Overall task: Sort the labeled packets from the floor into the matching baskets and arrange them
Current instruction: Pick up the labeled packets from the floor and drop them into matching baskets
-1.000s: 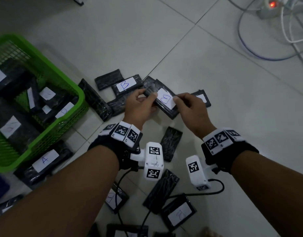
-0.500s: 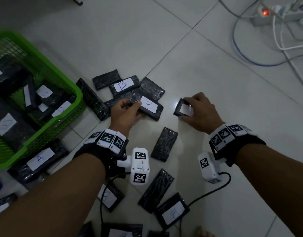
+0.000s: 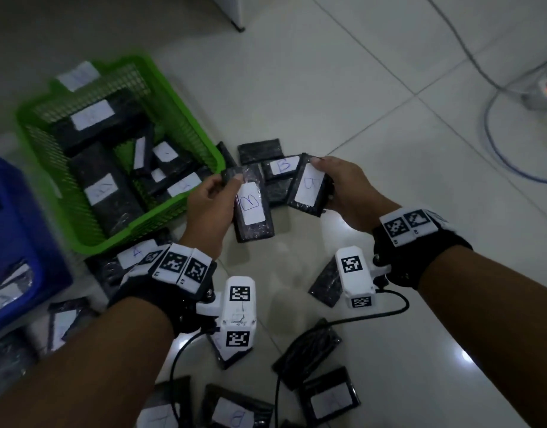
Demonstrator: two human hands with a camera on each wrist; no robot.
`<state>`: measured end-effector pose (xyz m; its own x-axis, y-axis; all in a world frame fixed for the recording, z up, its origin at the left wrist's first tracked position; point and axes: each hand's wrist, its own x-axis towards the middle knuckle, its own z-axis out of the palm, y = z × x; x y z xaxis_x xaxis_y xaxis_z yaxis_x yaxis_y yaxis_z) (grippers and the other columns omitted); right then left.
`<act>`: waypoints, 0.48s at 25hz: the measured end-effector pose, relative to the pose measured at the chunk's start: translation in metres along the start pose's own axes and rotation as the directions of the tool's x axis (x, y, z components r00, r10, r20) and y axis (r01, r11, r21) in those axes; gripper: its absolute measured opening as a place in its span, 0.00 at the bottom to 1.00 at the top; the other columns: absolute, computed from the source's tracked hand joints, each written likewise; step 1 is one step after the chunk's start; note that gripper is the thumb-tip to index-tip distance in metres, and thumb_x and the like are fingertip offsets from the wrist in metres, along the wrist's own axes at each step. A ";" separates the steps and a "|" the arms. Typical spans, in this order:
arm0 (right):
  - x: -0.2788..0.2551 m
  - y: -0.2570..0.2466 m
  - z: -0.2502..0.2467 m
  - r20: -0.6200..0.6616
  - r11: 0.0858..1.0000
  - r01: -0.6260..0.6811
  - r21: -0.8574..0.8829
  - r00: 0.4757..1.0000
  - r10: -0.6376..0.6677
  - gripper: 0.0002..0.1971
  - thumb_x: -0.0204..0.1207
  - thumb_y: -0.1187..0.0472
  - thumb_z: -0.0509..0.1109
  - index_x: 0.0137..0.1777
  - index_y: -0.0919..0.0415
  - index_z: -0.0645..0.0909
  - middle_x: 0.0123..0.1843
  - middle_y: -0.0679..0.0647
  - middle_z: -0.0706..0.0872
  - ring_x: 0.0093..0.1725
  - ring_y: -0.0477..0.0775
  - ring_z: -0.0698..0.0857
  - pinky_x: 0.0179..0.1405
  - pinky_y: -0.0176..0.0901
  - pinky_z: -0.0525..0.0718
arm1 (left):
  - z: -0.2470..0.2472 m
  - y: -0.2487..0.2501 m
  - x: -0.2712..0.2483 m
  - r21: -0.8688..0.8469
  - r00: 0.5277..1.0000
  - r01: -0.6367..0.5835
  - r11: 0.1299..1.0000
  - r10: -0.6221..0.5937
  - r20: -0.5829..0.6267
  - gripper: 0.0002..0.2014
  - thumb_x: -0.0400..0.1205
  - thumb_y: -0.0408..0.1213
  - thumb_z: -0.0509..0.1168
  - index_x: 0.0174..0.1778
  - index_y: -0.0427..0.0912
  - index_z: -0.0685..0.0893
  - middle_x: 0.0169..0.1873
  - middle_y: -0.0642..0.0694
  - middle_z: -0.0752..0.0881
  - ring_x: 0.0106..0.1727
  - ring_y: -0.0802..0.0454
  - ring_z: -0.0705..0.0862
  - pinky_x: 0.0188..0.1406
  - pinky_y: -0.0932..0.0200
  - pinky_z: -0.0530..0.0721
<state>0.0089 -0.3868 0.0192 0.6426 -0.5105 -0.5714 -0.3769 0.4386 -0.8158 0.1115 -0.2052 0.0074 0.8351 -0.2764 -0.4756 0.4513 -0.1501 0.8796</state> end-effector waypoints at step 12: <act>-0.003 0.000 0.156 0.119 0.978 0.197 -0.066 0.975 -0.188 0.17 0.77 0.70 0.67 0.62 0.53 0.82 0.53 0.56 0.89 0.51 0.56 0.89 0.53 0.60 0.90 | -0.148 0.046 0.001 -0.354 0.869 -0.129 0.926 -0.067 -0.491 0.07 0.81 0.27 0.67 0.41 0.40 0.77 0.45 0.36 0.86 0.44 0.45 0.86 0.50 0.52 0.87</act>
<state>0.1108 -0.2693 0.0351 0.7769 -0.4918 -0.3930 -0.2866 0.2795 -0.9164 0.1797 -0.0716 0.0480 0.8497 0.2357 -0.4716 0.4218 0.2327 0.8763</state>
